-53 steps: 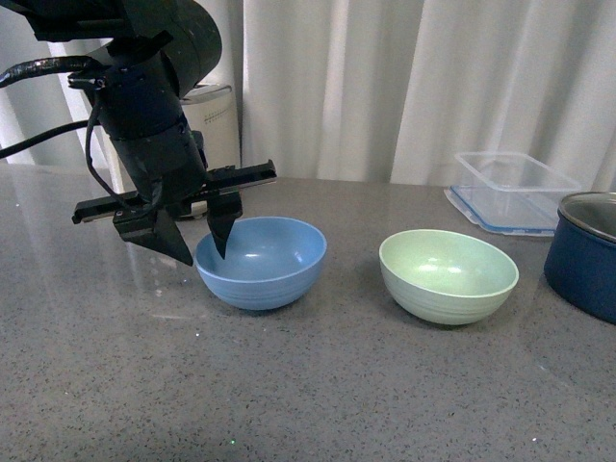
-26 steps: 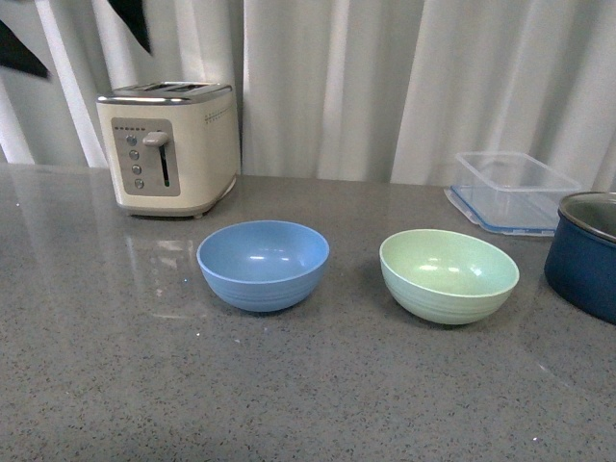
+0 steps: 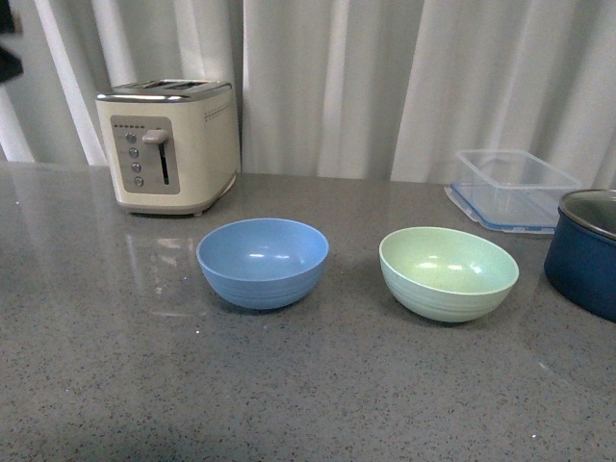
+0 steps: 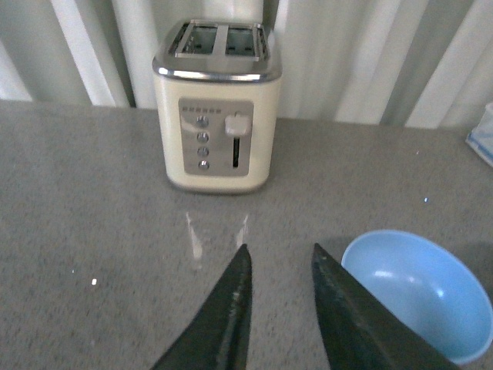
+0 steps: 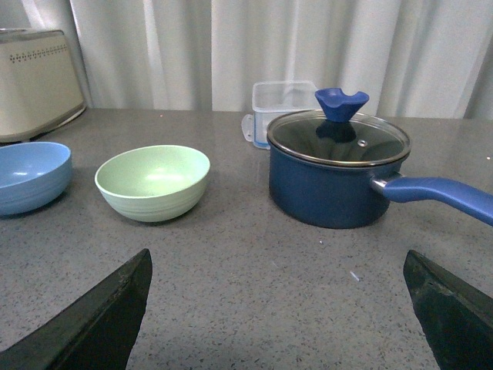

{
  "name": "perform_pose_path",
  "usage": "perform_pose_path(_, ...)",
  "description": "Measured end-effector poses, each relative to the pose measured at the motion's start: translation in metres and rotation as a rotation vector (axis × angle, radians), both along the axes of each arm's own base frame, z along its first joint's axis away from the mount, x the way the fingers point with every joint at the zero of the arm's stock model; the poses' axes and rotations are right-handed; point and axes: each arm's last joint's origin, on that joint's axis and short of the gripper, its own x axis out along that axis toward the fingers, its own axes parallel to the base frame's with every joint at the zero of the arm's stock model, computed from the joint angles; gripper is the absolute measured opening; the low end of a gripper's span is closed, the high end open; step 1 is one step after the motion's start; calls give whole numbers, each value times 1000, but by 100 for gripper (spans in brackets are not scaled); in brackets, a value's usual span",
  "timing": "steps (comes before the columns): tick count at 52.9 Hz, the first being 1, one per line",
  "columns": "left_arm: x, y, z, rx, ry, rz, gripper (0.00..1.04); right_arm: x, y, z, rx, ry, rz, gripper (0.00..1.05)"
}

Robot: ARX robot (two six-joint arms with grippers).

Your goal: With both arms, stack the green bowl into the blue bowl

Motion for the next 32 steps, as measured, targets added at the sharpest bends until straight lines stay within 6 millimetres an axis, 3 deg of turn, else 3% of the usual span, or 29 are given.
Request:
perform_pose_path(7, -25, 11, -24, 4, -13, 2, 3, 0, 0, 0, 0, 0, 0, 95)
perform_pose_path(17, -59, 14, -61, 10, -4, 14, 4, 0, 0, 0, 0, 0, 0, 95)
perform_pose_path(32, -87, 14, -85, 10, -6, 11, 4, 0, 0, 0, 0, 0, 0, 95)
